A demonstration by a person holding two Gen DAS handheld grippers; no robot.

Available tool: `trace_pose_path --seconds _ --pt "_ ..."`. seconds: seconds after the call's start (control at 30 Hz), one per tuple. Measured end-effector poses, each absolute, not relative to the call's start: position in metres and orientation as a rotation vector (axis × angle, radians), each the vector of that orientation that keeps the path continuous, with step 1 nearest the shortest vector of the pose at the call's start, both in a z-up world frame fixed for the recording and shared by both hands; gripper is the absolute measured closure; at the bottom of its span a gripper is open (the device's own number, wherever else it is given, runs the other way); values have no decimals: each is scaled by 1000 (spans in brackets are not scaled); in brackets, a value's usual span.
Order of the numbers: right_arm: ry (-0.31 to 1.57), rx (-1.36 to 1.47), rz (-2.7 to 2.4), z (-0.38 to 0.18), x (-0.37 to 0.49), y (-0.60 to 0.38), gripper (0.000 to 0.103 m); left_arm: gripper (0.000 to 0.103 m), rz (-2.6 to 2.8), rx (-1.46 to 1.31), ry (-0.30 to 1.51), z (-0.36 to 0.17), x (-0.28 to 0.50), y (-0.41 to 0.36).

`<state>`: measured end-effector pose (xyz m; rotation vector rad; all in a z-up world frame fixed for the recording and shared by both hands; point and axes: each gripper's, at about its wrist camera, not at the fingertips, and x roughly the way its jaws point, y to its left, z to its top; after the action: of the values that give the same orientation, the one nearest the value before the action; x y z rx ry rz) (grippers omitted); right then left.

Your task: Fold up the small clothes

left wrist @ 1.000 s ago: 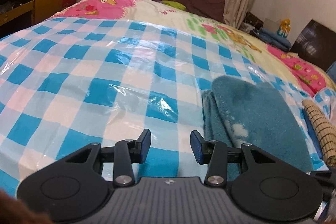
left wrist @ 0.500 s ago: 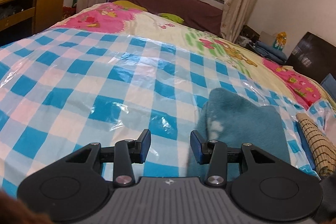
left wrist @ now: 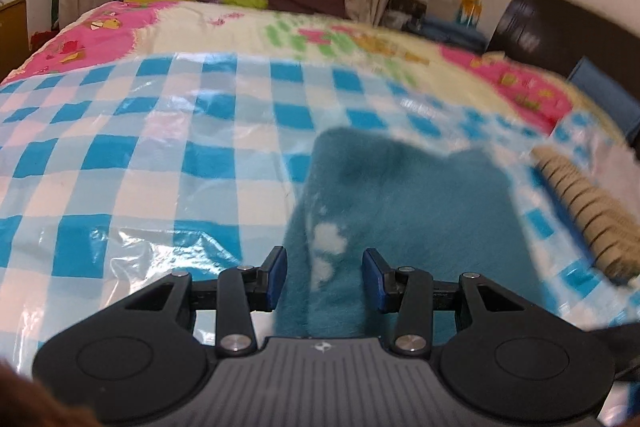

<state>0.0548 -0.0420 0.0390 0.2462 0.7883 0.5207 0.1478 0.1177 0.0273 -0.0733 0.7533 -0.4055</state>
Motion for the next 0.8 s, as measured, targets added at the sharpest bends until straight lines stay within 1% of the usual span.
trace_pose_path --seconds 0.03,0.13,0.23,0.33,0.4,0.57,0.67,0.8 --pt "768 273 488 44 51 -58 48 54 -400 -65 759 23 150 117" --pt "724 349 326 48 53 -101 47 49 -397 -98 779 16 155 124" --pt "723 449 189 37 71 -136 46 49 -387 -110 788 12 155 125" --pt "733 449 109 27 90 -144 45 48 -368 -66 781 11 151 118" --pt "745 465 98 19 103 -144 43 48 -359 -70 792 8 152 119" --pt "761 397 87 21 128 -138 43 48 -332 -182 812 -3 150 131" --pt "786 332 97 22 151 -129 43 48 -306 -177 794 -8 143 130" --pt "788 222 122 15 181 -116 41 48 -258 -225 816 -8 146 125"
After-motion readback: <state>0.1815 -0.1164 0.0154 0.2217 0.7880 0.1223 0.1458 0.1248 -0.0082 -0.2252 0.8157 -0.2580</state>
